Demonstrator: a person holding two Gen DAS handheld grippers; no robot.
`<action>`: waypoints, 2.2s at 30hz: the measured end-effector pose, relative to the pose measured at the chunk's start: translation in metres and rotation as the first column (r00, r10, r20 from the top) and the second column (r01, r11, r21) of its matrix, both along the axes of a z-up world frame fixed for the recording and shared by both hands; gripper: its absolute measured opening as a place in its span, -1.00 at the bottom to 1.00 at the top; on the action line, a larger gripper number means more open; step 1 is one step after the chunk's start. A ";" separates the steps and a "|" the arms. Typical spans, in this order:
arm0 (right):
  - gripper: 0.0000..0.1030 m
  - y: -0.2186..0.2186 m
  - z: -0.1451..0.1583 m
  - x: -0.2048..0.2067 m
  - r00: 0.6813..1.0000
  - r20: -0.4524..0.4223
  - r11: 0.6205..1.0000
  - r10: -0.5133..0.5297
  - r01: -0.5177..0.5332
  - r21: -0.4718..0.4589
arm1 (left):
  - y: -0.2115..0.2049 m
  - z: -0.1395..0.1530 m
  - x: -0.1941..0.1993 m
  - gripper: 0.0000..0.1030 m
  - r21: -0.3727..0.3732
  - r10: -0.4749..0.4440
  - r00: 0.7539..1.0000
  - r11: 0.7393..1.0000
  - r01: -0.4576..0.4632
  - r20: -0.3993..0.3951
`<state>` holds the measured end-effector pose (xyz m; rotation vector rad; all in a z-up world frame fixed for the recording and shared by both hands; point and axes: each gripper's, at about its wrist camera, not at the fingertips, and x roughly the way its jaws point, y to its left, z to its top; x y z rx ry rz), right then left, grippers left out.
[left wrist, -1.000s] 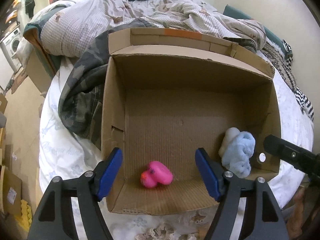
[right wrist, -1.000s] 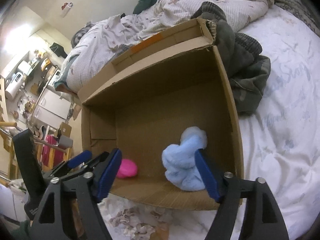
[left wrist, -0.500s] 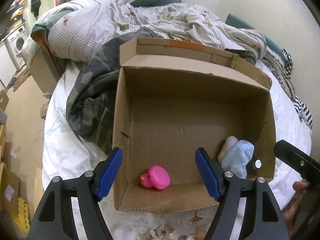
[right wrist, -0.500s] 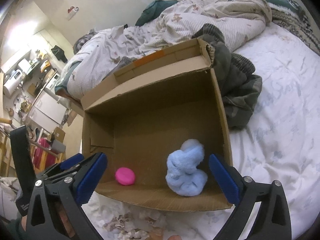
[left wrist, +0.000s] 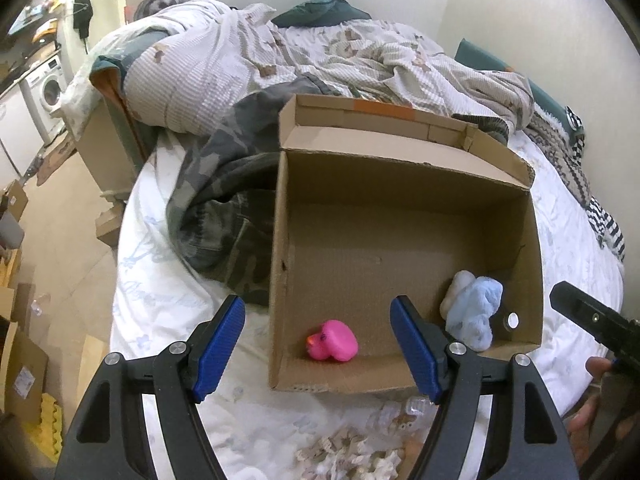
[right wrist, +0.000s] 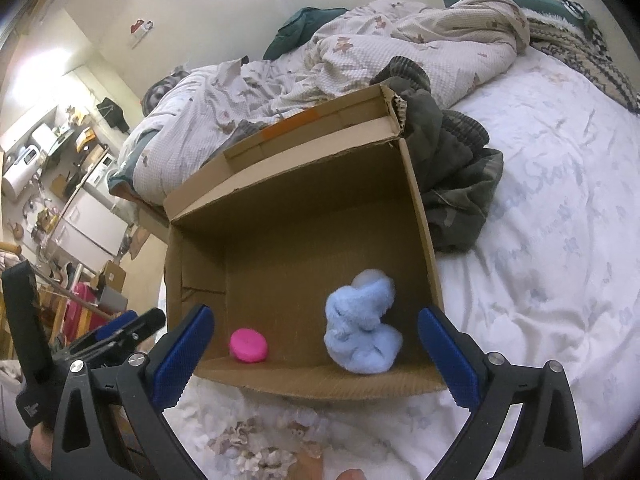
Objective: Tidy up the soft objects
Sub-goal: 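Move the left tool back to the lace scrunchies and grasp one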
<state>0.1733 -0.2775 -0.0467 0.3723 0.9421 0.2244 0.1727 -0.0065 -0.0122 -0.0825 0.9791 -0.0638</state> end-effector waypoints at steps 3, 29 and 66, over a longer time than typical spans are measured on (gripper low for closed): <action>1.00 0.001 0.002 -0.006 1.000 0.002 1.000 0.003 -0.003 -0.002 | 0.006 0.002 -0.009 0.41 -0.008 0.011 1.000 1.000 -0.011 -0.006; 1.00 0.009 -0.021 -0.059 0.993 -0.102 0.998 0.054 -0.055 -0.002 | 0.032 -0.012 -0.066 0.41 -0.008 0.048 0.998 0.999 -0.048 -0.049; 1.00 0.021 -0.075 -0.052 0.927 -0.359 0.994 0.106 -0.102 0.031 | -0.017 -0.097 -0.048 -0.80 -0.109 -0.122 0.927 0.990 0.089 -0.355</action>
